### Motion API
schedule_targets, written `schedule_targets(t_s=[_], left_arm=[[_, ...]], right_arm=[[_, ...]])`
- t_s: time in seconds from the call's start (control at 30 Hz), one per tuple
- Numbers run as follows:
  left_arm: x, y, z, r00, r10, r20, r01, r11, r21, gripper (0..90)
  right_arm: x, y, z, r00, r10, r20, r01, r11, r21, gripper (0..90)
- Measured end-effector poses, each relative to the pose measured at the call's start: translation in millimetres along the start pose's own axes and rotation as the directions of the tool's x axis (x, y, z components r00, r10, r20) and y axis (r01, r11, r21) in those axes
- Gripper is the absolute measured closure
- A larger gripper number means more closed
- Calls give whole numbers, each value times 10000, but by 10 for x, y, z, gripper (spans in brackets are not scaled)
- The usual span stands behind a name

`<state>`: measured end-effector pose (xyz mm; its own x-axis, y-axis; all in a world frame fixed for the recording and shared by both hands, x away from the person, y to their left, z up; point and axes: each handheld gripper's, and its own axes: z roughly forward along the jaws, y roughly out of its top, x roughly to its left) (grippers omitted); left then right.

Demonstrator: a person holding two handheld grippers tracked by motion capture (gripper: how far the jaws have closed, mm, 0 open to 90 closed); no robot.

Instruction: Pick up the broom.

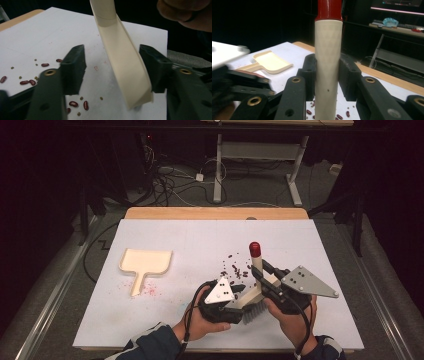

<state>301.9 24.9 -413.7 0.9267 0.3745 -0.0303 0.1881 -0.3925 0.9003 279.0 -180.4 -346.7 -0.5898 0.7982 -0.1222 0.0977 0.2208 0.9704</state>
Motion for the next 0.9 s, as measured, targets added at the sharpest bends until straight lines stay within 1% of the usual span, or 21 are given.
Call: schedule_targets(t_s=[0.1,0.13,0.17,0.2,0.23,0.3,0.4,0.43,0.47,0.5,0.57,0.6,0.63,0.67,0.7,0.73,0.77,0.8,0.83,0.87,0.9], left_arm=[[38,-32,5,10000,-45,5,45,9999,111,515],[42,-40,1,9999,-7,130,6,9999,112,562],[37,-44,-1,9999,93,81,-94,9999,101,578],[33,-44,-1,9997,212,-104,-210,9996,163,578],[37,-44,-5,9994,257,-227,-253,9995,203,615],[66,-47,-22,9992,209,-345,-198,9994,297,636],[126,-34,-85,9983,371,-459,-347,9981,508,659],[147,-31,-110,9984,426,-377,-403,9974,596,660],[168,-31,-137,9984,494,-269,-475,9967,658,661],[182,-29,-167,9973,682,-278,-659,9949,764,661],[224,-27,-226,9949,1000,-159,-977,9895,1061,661],[246,-31,-255,9951,988,-19,-980,9886,1142,661],[271,-34,-288,9947,1018,170,-1032,9870,1231,661],[290,-37,-326,9930,1135,332,-1169,9842,1332,662],[299,-43,-367,9908,1278,439,-1328,9811,1404,661],[308,-50,-409,9883,1421,550,-1489,9773,1505,661],[313,-60,-450,9856,1552,667,-1641,9733,1607,661],[314,-74,-489,9834,1668,719,-1768,9697,1688,661],[317,-89,-525,9819,1705,822,-1829,9665,1801,661],[322,-108,-556,9802,1733,957,-1886,9643,1861,661],[324,-127,-583,9782,1763,1099,-1947,9625,1889,661]], right_arm=[[70,6,-9,9998,-194,-61,193,9997,-166,700],[91,9,-5,9996,-233,-133,231,9997,-125,700],[111,11,2,9995,-279,-148,277,9995,-124,700],[111,11,2,9995,-279,-148,277,9995,-124,700],[147,13,-2,9992,-400,-44,399,9991,-141,699],[155,18,-6,9988,-496,-28,495,9986,-163,698],[123,30,-32,9983,-410,-412,402,9990,-189,695],[106,40,-35,9972,-409,-632,402,9991,-126,688],[81,48,-40,9944,-338,-1006,328,9994,-115,657],[51,55,-41,9881,-324,-1505,316,9995,-83,619],[-5,69,-40,9707,-636,-2318,697,9974,180,576],[-37,70,-52,9633,-828,-2553,920,9955,244,567],[-37,70,-52,9633,-828,-2553,920,9955,244,567],[-70,68,-62,9550,-955,-2808,1076,9938,277,542],[-137,56,-54,9174,-1314,-3756,1648,9846,580,498],[-160,35,-51,9063,-1546,-3934,1956,9784,662,488],[-178,10,-37,8896,-1666,-4253,2229,9711,857,473],[-186,-18,-14,8691,-1782,-4614,2563,9601,1120,457],[-186,-18,-14,8691,-1782,-4614,2563,9601,1120,457],[-176,-92,40,8539,-2043,-4786,3053,9415,1429,438],[-160,-130,77,8365,-2051,-5082,3244,9327,1574,434]])
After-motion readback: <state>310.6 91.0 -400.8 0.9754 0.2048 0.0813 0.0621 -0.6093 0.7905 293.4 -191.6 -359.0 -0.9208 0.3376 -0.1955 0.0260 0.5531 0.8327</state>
